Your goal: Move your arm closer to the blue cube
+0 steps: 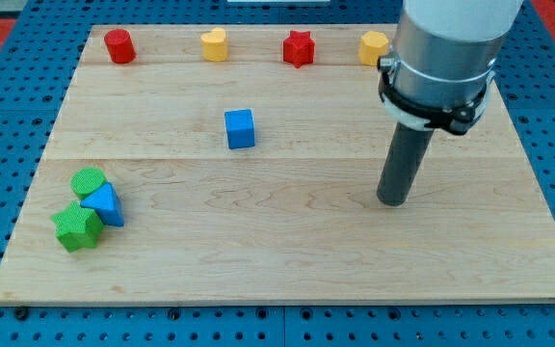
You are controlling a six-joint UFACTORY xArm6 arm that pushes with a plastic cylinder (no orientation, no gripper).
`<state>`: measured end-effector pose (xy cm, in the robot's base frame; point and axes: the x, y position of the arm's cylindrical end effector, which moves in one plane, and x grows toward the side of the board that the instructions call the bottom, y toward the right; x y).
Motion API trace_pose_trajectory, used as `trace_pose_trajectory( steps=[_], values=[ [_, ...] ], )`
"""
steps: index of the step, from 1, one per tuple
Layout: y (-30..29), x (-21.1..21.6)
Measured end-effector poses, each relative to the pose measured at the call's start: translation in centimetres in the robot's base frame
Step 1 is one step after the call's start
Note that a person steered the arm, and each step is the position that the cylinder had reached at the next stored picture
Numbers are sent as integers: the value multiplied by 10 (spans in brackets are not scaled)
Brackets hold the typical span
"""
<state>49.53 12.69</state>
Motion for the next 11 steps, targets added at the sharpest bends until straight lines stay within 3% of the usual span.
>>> trace_pose_trajectory(
  steps=[2,5,7,8,9,10,11],
  values=[
    [-12,-70],
    [-7,-82],
    [-72,-96],
    [-69,-120],
    [-116,-136],
    [-172,-131],
    [-181,-86]
  ],
)
